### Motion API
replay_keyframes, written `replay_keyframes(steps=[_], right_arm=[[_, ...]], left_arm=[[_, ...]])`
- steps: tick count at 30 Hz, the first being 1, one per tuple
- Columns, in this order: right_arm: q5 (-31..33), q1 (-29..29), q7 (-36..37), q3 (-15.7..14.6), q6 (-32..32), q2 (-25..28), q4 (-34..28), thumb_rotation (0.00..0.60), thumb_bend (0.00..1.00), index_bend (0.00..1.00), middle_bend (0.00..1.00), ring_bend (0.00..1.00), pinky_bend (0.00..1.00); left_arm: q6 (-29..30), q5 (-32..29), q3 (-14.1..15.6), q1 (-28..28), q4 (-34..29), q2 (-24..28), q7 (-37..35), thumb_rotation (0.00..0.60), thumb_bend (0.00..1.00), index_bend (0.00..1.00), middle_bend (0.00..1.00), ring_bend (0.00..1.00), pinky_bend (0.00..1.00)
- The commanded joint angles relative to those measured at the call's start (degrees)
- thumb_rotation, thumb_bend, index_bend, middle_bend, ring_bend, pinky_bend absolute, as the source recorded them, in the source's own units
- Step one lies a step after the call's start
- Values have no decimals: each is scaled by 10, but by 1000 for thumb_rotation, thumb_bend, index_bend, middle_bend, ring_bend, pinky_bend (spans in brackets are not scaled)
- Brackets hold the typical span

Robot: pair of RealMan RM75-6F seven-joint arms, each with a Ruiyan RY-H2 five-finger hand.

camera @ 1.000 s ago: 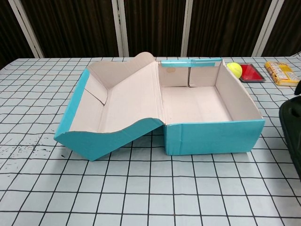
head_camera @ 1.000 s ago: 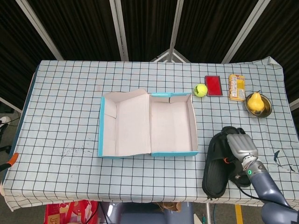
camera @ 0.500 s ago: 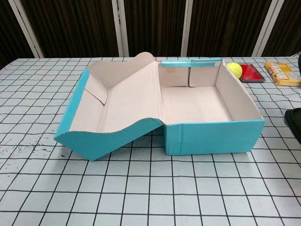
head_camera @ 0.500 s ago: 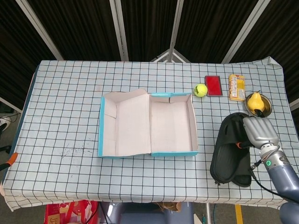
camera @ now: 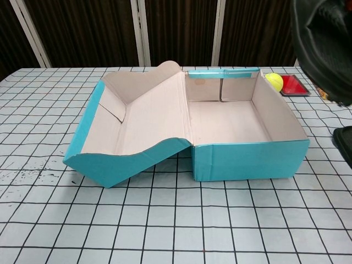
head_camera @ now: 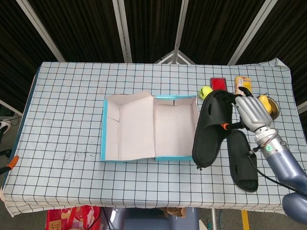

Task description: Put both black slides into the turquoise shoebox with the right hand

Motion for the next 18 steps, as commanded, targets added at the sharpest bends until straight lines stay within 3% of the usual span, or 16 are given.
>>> replay_keyframes(steps=[1, 7, 12, 18], right_arm=[[-27, 9, 67, 39, -5, -61, 46, 600, 289, 315, 522, 478, 64], [-72, 7, 214, 79, 2, -157, 104, 600, 290, 328, 523, 480, 67], [-168, -1, 310, 70, -6, -214, 173, 600, 290, 327, 523, 479, 67], [-241, -9, 368, 62, 61, -289, 256, 600, 290, 327, 523, 420, 67]], left_arm=[[-1, 1, 1, -1, -1, -1, 3, 600, 346, 0, 0, 0, 0], [-3, -6, -1, 0, 2, -1, 2, 600, 346, 0, 0, 0, 0], [-13, -20, -5, -3, 9, -3, 0, 600, 346, 0, 0, 0, 0], [-15, -22, -5, -5, 9, -5, 7, 600, 346, 0, 0, 0, 0]])
